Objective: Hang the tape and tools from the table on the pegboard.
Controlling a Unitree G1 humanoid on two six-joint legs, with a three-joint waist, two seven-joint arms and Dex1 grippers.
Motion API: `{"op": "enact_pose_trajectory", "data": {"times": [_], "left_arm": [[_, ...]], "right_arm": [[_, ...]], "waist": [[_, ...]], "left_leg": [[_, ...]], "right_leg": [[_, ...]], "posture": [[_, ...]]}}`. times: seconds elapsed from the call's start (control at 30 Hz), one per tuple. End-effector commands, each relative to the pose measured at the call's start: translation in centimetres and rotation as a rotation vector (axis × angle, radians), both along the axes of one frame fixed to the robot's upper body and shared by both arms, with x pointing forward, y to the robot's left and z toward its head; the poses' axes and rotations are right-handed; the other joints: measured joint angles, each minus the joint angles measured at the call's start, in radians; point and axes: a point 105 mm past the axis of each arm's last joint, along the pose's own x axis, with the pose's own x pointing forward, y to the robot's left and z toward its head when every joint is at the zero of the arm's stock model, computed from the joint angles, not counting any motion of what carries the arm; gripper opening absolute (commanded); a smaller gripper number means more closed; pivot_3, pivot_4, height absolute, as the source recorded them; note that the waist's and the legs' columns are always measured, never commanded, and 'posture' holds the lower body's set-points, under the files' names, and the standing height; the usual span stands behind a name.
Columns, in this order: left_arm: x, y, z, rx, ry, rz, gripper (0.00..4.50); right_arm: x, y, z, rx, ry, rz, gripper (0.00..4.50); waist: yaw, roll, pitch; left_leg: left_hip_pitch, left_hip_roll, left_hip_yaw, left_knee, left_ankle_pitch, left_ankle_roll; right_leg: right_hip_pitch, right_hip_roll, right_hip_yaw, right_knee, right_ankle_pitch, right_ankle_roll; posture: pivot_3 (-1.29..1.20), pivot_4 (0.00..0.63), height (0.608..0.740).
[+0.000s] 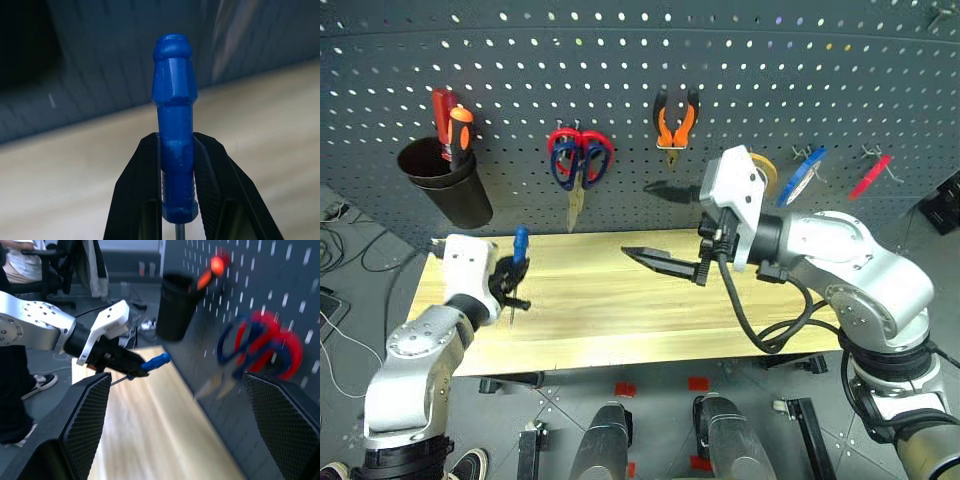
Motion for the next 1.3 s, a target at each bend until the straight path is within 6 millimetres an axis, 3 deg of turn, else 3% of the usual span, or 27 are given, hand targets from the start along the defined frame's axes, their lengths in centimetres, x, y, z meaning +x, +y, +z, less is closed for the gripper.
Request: {"op": "enact_pose_trajectory", "data": {"times": [0.03,0.17,0.3,0.43,0.6,0.73,1.03,1.3], "left_arm": [[-0.3,0.0,6.2,0.019,-0.204,-0.007,0.56],[-0.4,0.0,11.6,0.014,-0.352,-0.013,0.56],[-0.1,1.4,16.9,0.016,-0.503,0.043,0.56],[0.6,2.8,19.6,0.065,-0.59,0.088,0.56],[2.9,5.0,18.4,0.087,-0.604,0.168,0.56],[4.6,5.2,16.6,0.071,-0.594,0.178,0.56],[5.9,6.3,12.9,0.125,-0.565,0.261,0.56],[4.2,6.1,12.0,0.078,-0.602,0.297,3.15]], "right_arm": [[-0.7,-0.3,1.6,0.033,-0.073,0.028,4.5],[-0.5,-0.4,1.7,0.038,-0.078,0.025,4.5],[-0.2,-0.4,1.7,0.038,-0.087,0.023,4.5],[0.1,-0.1,2.0,0.045,-0.106,0.03,4.5],[0.2,0.5,2.1,0.05,-0.117,0.054,4.5],[-0.1,1.2,2.4,0.059,-0.132,0.08,4.5],[-0.4,1.7,2.7,0.07,-0.136,0.101,4.5],[-0.2,1.4,2.0,0.041,-0.125,0.096,4.5]], "waist": [[0.001,-0.002,-0.009],[0.0,-0.003,-0.031],[0.0,-0.005,-0.053],[-0.002,-0.005,-0.071],[-0.004,-0.004,-0.099],[-0.004,-0.005,-0.108],[-0.013,-0.008,-0.12],[-0.028,-0.008,-0.135]], "left_leg": [[0.0,0.0,0.0,0.0,0.0,0.0],[0.0,0.0,0.0,0.001,0.0,0.0],[0.001,0.0,0.001,0.0,0.0,0.0],[0.002,-0.001,0.003,0.0,0.0,0.0],[0.005,-0.003,0.005,-0.002,0.0,0.0],[0.006,-0.003,0.006,0.0,0.0,0.0],[0.006,-0.003,0.005,0.0,0.0,0.0],[0.007,-0.001,0.004,0.0,0.0,0.0]], "right_leg": [[0.0,0.0,0.0,0.0,0.0,0.0],[0.0,0.005,0.001,0.0,0.0,0.0],[0.0,0.006,0.002,0.0,0.0,0.0],[0.0,0.008,0.003,0.001,0.0,0.0],[0.001,0.009,0.005,0.001,0.0,0.0],[0.002,0.009,0.006,0.002,0.0,0.0],[0.002,0.009,0.007,0.002,0.0,-0.001],[0.002,0.007,0.007,0.003,0.0,-0.001]], "posture": [[0.01,0.117,0.74],[0.02,0.098,0.74],[0.04,0.077,0.74],[0.04,0.063,0.74],[0.03,0.06,0.74],[0.02,0.058,0.74],[0.01,0.061,0.74],[0.01,0.055,0.74]]}}
